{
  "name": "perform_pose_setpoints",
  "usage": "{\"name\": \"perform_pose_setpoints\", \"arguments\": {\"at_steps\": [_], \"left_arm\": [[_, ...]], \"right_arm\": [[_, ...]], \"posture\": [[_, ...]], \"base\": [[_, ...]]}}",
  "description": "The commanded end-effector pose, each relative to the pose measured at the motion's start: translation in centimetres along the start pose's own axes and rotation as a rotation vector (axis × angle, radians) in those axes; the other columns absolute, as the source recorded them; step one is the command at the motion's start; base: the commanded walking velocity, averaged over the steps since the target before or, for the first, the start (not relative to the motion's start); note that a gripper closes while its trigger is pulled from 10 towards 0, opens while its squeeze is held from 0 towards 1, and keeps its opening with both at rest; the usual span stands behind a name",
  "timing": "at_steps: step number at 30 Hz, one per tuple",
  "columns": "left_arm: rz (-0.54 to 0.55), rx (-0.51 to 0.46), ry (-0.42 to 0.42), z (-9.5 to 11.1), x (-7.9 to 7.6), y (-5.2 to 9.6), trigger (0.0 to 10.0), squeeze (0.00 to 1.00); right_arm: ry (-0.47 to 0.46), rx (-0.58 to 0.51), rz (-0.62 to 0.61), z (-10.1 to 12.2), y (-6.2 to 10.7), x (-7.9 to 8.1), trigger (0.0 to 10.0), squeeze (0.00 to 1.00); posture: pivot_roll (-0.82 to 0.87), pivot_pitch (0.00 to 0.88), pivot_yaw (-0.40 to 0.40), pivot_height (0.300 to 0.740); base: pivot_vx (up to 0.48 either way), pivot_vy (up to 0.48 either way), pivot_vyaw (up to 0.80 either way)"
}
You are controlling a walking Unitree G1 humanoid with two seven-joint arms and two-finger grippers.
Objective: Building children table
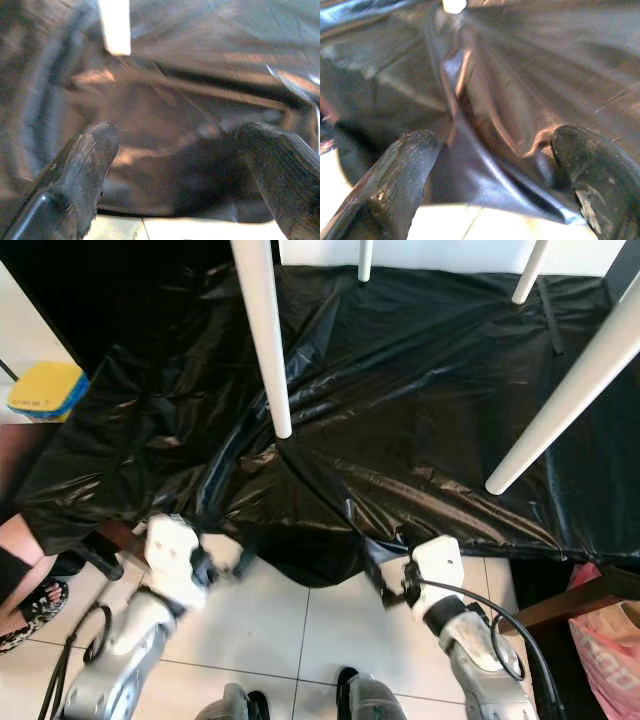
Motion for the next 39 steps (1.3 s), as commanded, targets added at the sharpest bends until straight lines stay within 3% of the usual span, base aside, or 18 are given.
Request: {"name": "perform_pose_setpoints", "arguments": {"at_steps": [1, 8, 11, 15, 16, 18, 20, 25, 27, 30, 35, 39], "left_arm": [[-0.121, 0.041, 0.009, -1.5, -1.5, 1.1, 10.0, 0.0], [-0.249, 0.153, 0.097, -4.1, -4.3, 4.5, 10.0, 0.0], [-0.258, 0.224, 0.119, -5.8, -4.5, 5.4, 10.0, 0.0], [-0.19, 0.36, 0.14, -9.2, -4.8, 6.5, 10.0, 0.0], [-0.089, 0.475, 0.185, -11.8, -4.6, 7.2, 10.0, 0.0], [-0.029, 0.533, 0.221, -13.2, -4.6, 7.7, 10.0, 0.0], [0.054, 0.612, 0.247, -15.6, -4.7, 8.0, 10.0, 0.0], [0.114, 0.713, 0.325, -18.5, -5.2, 7.8, 10.0, 0.0], [0.141, 0.818, 0.359, -20.2, -5.7, 8.3, 10.0, 0.0], [0.157, 0.924, 0.381, -21.3, -6.5, 8.9, 10.0, 0.0], [0.14, 1.045, 0.371, -22.3, -7.3, 10.4, 10.0, 0.0], [0.03, 1.057, 0.322, -22.2, -8.8, 9.7, 10.0, 0.0]], "right_arm": [[-0.037, 0.109, 0.043, -2.4, 1.1, 0.0, 10.0, 0.0], [-0.071, 0.284, 0.181, -5.6, 3.6, 0.5, 10.0, 0.0], [-0.078, 0.325, 0.172, -6.6, 4.0, 0.0, 10.0, 0.0], [-0.149, 0.366, 0.064, -9.0, 4.7, -1.8, 10.0, 0.0], [-0.19, 0.393, -0.02, -10.6, 5.3, -2.5, 10.0, 0.0], [-0.213, 0.413, -0.068, -11.7, 5.7, -2.7, 10.0, 0.0], [-0.287, 0.441, -0.204, -13.9, 6.1, -3.1, 10.0, 0.0], [-0.331, 0.505, -0.39, -16.6, 6.5, -3.8, 10.0, 0.0], [-0.339, 0.569, -0.455, -17.9, 7.0, -3.8, 10.0, 0.0], [-0.33, 0.692, -0.545, -19.6, 8.1, -3.7, 10.0, 0.0], [-0.311, 0.777, -0.588, -20.6, 8.6, -3.2, 10.0, 0.0], [-0.316, 0.861, -0.589, -21.9, 9.3, -1.2, 10.0, 0.0]], "posture": [[-0.08, 0.174, 0.008, 0.74], [-0.06, 0.165, 0.003, 0.74], [-0.05, 0.157, 0.003, 0.74], [-0.04, 0.15, 0.0, 0.74], [-0.04, 0.143, -0.002, 0.74], [-0.04, 0.138, -0.002, 0.74], [-0.04, 0.128, -0.002, 0.74], [-0.05, 0.116, 0.007, 0.74], [-0.06, 0.117, 0.007, 0.74], [-0.07, 0.117, 0.018, 0.74], [-0.08, 0.111, 0.015, 0.74], [-0.09, 0.112, 0.03, 0.74]], "base": [[0.0, 0.0, 0.0], [0.0, 0.0, 0.0], [0.0, 0.0, 0.0], [0.0, 0.0, 0.0], [0.0, 0.0, 0.0], [0.0, 0.0, 0.0], [0.0, 0.0, 0.0], [0.0, 0.0, 0.0], [0.0, 0.0, 0.0], [0.0, 0.0, 0.0], [0.0, 0.0, 0.0], [0.0, 0.0, 0.0]]}}
Point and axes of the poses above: a point about 5 cm out from each wrist's last joint towards the gripper, its own y axis pointing back from the gripper into the wrist, its own z axis along the axis of the wrist's last joint, x = y × z, the point moved 3 cm from there along -y, pointing out of the wrist towards the gripper, and after that the axes turned 12 degrees about -y, right-handed, at the moved point
